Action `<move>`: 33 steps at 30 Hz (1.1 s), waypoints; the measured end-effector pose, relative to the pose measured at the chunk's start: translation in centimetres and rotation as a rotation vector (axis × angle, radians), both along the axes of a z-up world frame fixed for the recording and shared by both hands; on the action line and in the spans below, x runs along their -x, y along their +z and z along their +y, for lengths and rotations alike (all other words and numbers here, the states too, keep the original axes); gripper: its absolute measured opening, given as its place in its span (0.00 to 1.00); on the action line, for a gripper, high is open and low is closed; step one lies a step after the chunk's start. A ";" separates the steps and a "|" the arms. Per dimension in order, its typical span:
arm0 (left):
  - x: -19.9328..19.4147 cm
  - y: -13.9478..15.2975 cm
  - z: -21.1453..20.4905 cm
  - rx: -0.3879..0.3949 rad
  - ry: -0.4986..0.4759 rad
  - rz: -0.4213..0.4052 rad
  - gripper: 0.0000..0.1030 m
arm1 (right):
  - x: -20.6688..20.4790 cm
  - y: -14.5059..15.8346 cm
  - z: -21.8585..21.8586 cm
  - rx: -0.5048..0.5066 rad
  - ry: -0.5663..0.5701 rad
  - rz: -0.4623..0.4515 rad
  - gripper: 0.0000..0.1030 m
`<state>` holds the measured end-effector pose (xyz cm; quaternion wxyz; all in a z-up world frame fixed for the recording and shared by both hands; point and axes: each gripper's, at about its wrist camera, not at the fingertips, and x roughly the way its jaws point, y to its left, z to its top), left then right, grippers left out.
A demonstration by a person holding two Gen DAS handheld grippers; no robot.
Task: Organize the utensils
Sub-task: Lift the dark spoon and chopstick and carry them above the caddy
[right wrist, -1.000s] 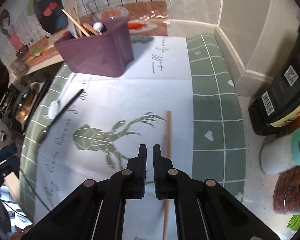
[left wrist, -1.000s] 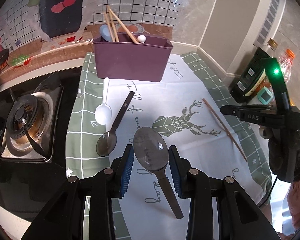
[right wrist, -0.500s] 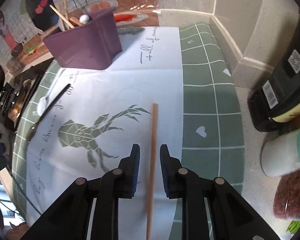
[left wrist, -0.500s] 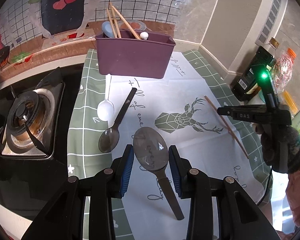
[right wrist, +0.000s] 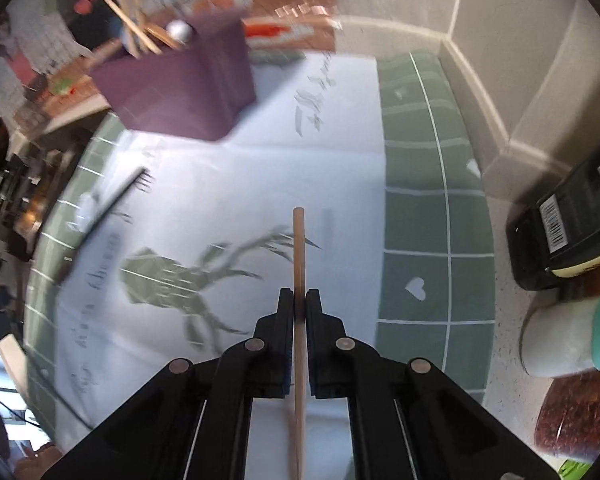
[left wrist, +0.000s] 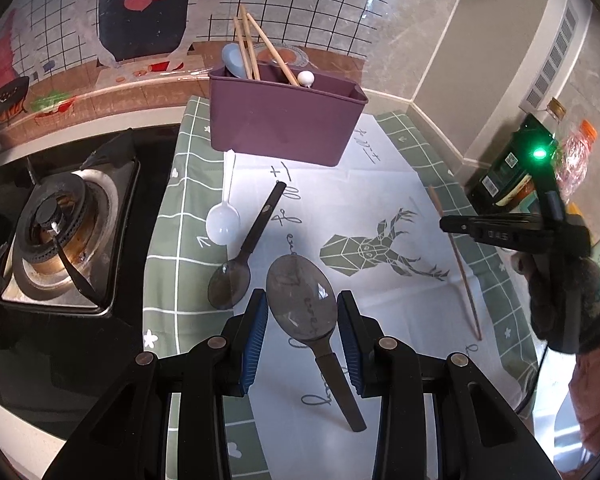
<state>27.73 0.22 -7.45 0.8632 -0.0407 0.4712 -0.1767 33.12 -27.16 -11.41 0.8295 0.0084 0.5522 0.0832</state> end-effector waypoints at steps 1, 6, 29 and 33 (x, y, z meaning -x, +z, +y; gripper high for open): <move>0.0 0.1 0.0 -0.001 0.001 -0.005 0.35 | 0.5 0.7 0.5 -0.011 0.007 -0.019 0.05; 0.0 1.4 0.2 0.003 -0.015 -0.039 0.35 | 2.3 3.4 2.7 -0.043 0.029 -0.093 0.05; -2.2 17.3 2.8 -0.108 -0.114 -0.426 0.35 | 4.3 19.6 7.5 -0.012 0.059 -0.453 0.05; -3.6 22.0 2.4 -0.164 -0.111 -0.542 0.35 | 3.3 25.6 8.4 0.006 0.059 -0.592 0.05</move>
